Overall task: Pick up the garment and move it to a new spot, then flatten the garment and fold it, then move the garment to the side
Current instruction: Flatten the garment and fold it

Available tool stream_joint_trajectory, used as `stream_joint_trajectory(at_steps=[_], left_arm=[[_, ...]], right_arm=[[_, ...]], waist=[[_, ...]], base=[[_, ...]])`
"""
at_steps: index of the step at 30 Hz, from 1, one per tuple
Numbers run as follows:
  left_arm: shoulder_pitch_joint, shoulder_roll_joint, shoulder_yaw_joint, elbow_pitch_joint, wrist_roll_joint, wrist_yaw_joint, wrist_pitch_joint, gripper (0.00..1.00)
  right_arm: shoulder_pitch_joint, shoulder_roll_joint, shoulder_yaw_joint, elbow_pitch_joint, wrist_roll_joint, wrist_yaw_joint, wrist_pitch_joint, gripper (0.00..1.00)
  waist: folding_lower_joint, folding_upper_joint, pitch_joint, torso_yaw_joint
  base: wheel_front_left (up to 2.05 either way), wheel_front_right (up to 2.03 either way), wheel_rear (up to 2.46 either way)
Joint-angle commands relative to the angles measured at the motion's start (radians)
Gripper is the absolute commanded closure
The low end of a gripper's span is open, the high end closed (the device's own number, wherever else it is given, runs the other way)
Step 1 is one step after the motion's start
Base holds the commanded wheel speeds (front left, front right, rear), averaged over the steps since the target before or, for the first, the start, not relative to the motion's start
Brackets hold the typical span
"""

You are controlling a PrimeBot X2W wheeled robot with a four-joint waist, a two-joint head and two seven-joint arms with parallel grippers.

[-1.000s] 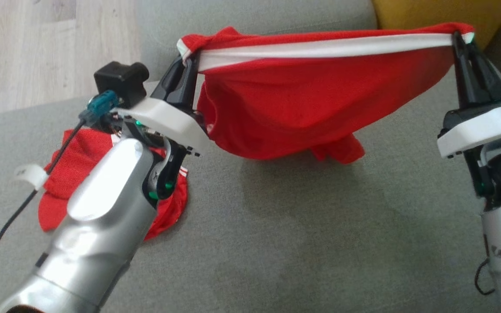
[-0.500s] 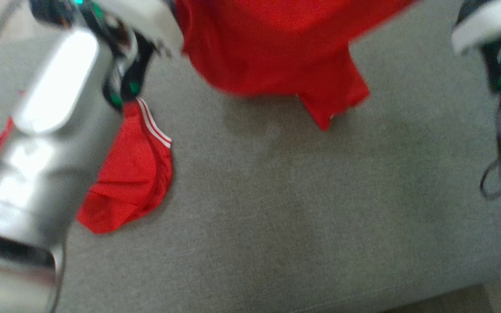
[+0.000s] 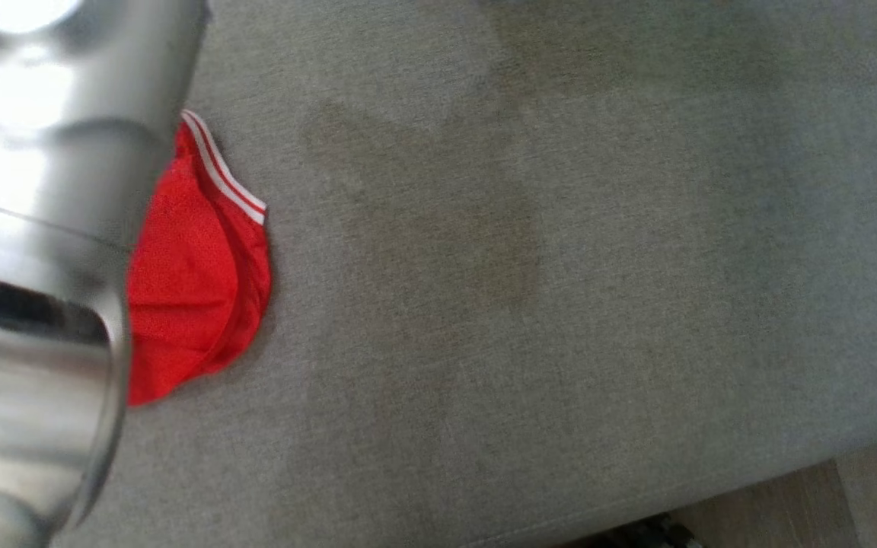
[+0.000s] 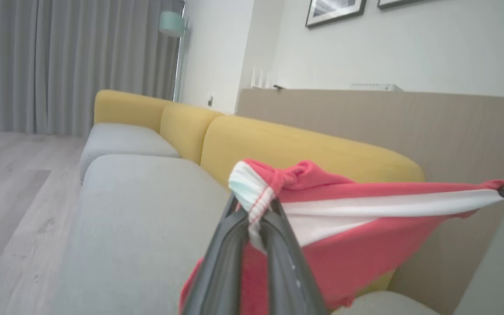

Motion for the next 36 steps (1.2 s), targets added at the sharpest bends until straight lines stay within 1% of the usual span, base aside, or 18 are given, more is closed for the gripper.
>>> stream_joint_trajectory(at_steps=[1, 2, 6, 8, 11, 13, 16, 19, 20, 23, 26, 31, 36], left_arm=[[0.000, 0.042, 0.015, 0.023, 0.000, -0.013, -0.023, 1.00], [0.000, 0.042, 0.015, 0.023, 0.000, -0.013, -0.023, 1.00], [0.109, 0.015, -0.008, 0.107, -0.017, -0.047, -0.047, 1.00], [0.172, 0.012, -0.035, 0.141, -0.009, -0.060, -0.052, 1.00], [0.275, 0.008, -0.076, 0.176, -0.001, -0.078, -0.055, 1.00], [0.339, 0.005, -0.102, 0.186, 0.004, -0.088, -0.055, 1.00], [0.428, -0.005, -0.115, 0.185, -0.016, -0.096, -0.060, 1.00], [0.500, -0.017, -0.124, 0.171, -0.037, -0.100, -0.057, 1.00], [0.536, -0.021, -0.134, 0.155, -0.044, -0.103, -0.053, 1.00], [0.582, -0.019, -0.148, 0.126, -0.049, -0.105, -0.049, 1.00], [0.626, -0.004, -0.169, 0.099, -0.040, -0.103, -0.042, 1.00], [0.735, 0.006, -0.189, 0.028, -0.043, -0.083, -0.048, 1.00], [0.839, 0.005, -0.200, -0.063, -0.058, -0.051, -0.048, 1.00]], right_arm=[[0.021, -0.021, -0.003, 0.015, -0.015, -0.002, -0.011, 1.00], [0.021, -0.021, -0.003, 0.015, -0.015, -0.002, -0.011, 1.00], [0.110, -0.034, 0.053, 0.119, -0.013, -0.002, -0.013, 1.00], [0.157, -0.044, 0.106, 0.176, -0.004, -0.002, -0.013, 1.00], [0.218, -0.069, 0.191, 0.253, 0.038, -0.002, 0.006, 1.00], [0.255, -0.094, 0.248, 0.289, 0.080, -0.002, 0.033, 1.00], [0.322, -0.130, 0.352, 0.312, 0.148, -0.002, 0.096, 1.00], [0.393, -0.173, 0.462, 0.293, 0.233, -0.002, 0.172, 1.00], [0.432, -0.210, 0.524, 0.259, 0.295, -0.002, 0.219, 1.00], [0.479, -0.265, 0.593, 0.192, 0.393, -0.002, 0.277, 1.00], [0.523, -0.314, 0.649, 0.126, 0.473, -0.002, 0.323, 1.00], [0.601, -0.392, 0.705, 0.045, 0.568, -0.002, 0.361, 1.00], [0.673, -0.441, 0.675, -0.007, 0.623, -0.002, 0.346, 1.00]], waist=[[-0.0004, 0.0001, 0.002, 0.010], [-0.0004, 0.0001, 0.002, 0.010], [-0.0004, 0.0001, -0.013, 0.021], [-0.0004, 0.0001, -0.024, 0.026], [-0.0004, 0.0001, -0.052, 0.035], [-0.0004, 0.0001, -0.075, 0.044], [-0.0004, 0.0001, -0.113, 0.055], [-0.0004, 0.0001, -0.149, 0.061], [-0.0004, 0.0001, -0.170, 0.061], [-0.0004, 0.0001, -0.202, 0.056], [-0.0004, 0.0001, -0.239, 0.046], [-0.0004, 0.0001, -0.323, 0.020], [-0.0004, 0.0001, -0.380, 0.002]], base=[[0.00, 0.00, 0.00], [0.00, 0.00, 0.00], [0.00, 0.00, 0.00], [0.00, 0.00, 0.00], [0.00, 0.00, 0.00], [0.00, 0.00, 0.00], [0.00, 0.00, 0.00], [0.00, 0.00, 0.00], [0.00, 0.00, 0.00], [0.00, 0.00, 0.00], [0.00, 0.00, 0.00], [0.00, 0.00, 0.00], [0.00, 0.00, 0.00]])
